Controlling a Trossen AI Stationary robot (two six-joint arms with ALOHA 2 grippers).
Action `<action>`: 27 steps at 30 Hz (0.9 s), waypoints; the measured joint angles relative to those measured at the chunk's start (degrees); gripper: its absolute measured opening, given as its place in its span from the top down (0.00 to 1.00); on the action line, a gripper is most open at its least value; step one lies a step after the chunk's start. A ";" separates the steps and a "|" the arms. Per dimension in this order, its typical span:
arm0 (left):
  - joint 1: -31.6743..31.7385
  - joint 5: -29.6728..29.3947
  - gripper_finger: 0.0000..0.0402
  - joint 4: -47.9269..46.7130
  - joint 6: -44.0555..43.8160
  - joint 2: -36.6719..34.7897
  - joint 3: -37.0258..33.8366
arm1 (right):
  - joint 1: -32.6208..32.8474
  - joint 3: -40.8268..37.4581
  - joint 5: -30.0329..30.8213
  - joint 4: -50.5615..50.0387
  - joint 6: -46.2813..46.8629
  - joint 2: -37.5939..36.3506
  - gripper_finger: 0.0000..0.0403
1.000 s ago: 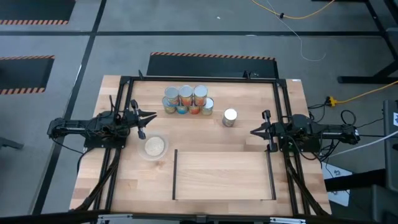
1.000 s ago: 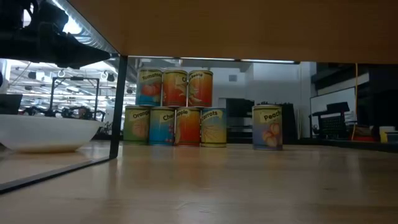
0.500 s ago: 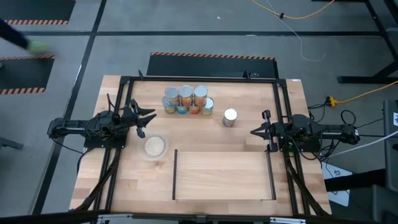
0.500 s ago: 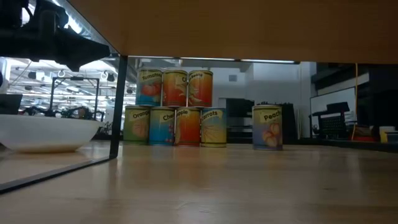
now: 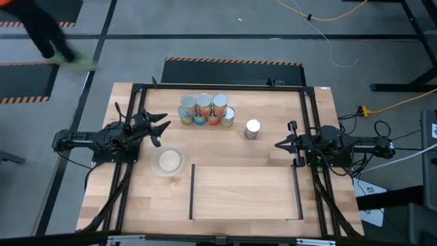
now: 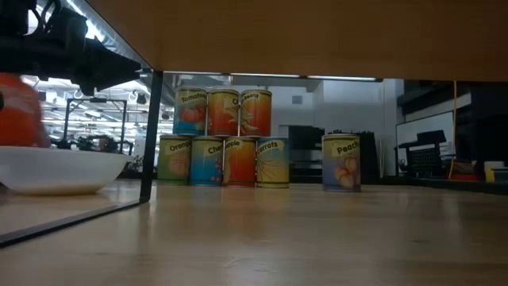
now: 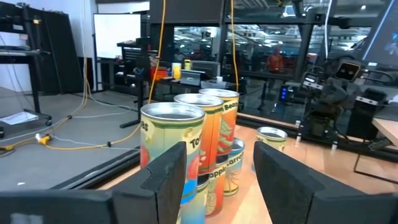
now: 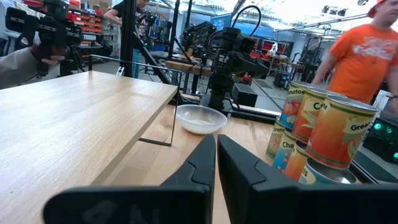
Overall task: Pick and place cans onto a shelf
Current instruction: Put the canned tomatoes on the shelf
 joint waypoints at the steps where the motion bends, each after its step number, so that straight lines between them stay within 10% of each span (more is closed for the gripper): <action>1: 0.00 0.00 0.55 0.00 -0.02 0.00 -0.01 | 0.01 0.00 0.00 -0.01 -0.01 0.01 0.94; 19: -0.01 0.12 0.51 0.38 0.90 0.02 -0.02 | 0.01 0.00 0.01 -0.01 0.00 0.01 0.94; 27: 0.00 11.36 0.45 0.08 -0.22 0.02 -0.01 | 0.02 0.00 0.02 0.00 0.00 0.01 0.94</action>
